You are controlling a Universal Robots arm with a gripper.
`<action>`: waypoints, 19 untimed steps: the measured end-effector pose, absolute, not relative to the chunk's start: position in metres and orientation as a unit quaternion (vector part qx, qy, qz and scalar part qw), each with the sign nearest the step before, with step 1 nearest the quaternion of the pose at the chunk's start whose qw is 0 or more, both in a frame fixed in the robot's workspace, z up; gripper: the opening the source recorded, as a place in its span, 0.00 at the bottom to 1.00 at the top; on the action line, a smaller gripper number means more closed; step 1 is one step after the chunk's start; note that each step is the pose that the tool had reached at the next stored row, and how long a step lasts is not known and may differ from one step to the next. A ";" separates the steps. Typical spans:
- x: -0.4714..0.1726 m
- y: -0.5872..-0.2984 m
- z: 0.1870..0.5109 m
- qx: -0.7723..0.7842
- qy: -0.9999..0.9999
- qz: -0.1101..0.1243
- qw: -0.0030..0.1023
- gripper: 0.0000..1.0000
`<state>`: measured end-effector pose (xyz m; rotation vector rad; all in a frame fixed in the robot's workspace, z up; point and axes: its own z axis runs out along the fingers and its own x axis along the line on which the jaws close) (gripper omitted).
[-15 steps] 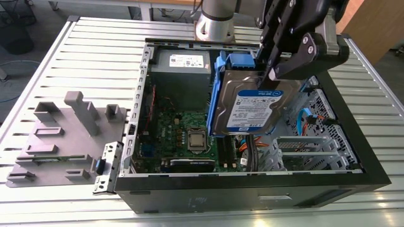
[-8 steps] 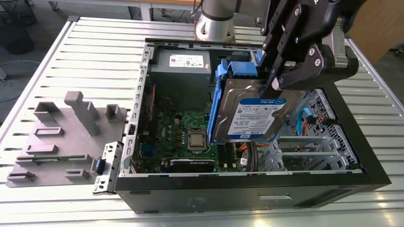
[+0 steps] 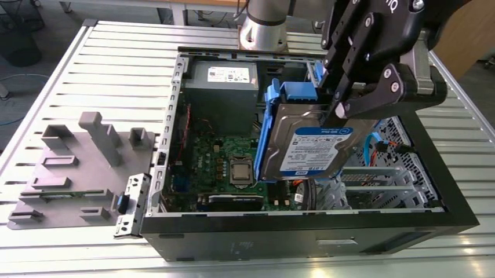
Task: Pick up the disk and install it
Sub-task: 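Insert the disk into the insertion slot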
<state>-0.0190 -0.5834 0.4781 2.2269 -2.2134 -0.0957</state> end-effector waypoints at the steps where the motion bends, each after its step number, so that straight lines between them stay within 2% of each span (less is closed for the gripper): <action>1: -0.019 -0.583 0.478 0.709 -0.705 -0.031 0.000 0.35; 19: 0.010 -0.583 0.476 0.709 -0.705 -0.030 0.000 0.35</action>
